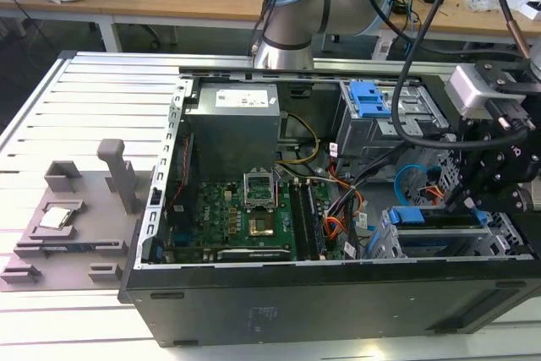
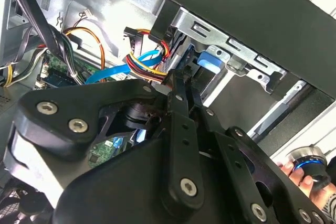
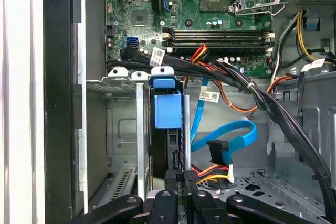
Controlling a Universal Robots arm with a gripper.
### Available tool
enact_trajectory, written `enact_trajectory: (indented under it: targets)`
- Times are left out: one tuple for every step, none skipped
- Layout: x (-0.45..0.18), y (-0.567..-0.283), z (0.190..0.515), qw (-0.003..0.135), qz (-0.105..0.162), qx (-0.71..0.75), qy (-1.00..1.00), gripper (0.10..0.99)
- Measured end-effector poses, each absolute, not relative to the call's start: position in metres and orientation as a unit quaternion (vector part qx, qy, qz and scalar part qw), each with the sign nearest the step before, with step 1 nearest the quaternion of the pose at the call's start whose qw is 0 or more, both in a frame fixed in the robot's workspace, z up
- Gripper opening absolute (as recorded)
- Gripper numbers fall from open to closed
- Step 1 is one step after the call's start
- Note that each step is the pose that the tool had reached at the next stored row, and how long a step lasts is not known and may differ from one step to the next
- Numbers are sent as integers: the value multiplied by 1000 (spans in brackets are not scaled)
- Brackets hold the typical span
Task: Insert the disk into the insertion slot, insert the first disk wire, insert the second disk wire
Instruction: 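Insert the first disk wire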
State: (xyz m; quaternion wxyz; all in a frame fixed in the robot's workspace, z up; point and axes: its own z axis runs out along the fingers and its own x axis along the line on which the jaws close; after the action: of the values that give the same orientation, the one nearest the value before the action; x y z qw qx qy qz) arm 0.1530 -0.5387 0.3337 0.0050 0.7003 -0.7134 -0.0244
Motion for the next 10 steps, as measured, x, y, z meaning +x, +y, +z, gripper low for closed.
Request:
enact_trajectory:
  targets:
    - [153, -539, 334, 5, -24, 700, -713, 165]
    - [153, -539, 334, 5, -24, 700, -713, 165]
    - [153, -539, 334, 5, -24, 700, -713, 165]
    - [153, -539, 334, 5, -24, 700, -713, 165]
    - [153, -539, 333, 5, -25, 700, -713, 165]
    - [153, -539, 332, 4, -26, 700, -713, 173]
    - [153, -539, 332, 4, -25, 700, -713, 235]
    - [153, -539, 333, 5, -25, 700, -713, 235]
    - [153, -539, 334, 5, -24, 700, -713, 235]
    - [153, -539, 336, 5, -24, 700, -713, 235]
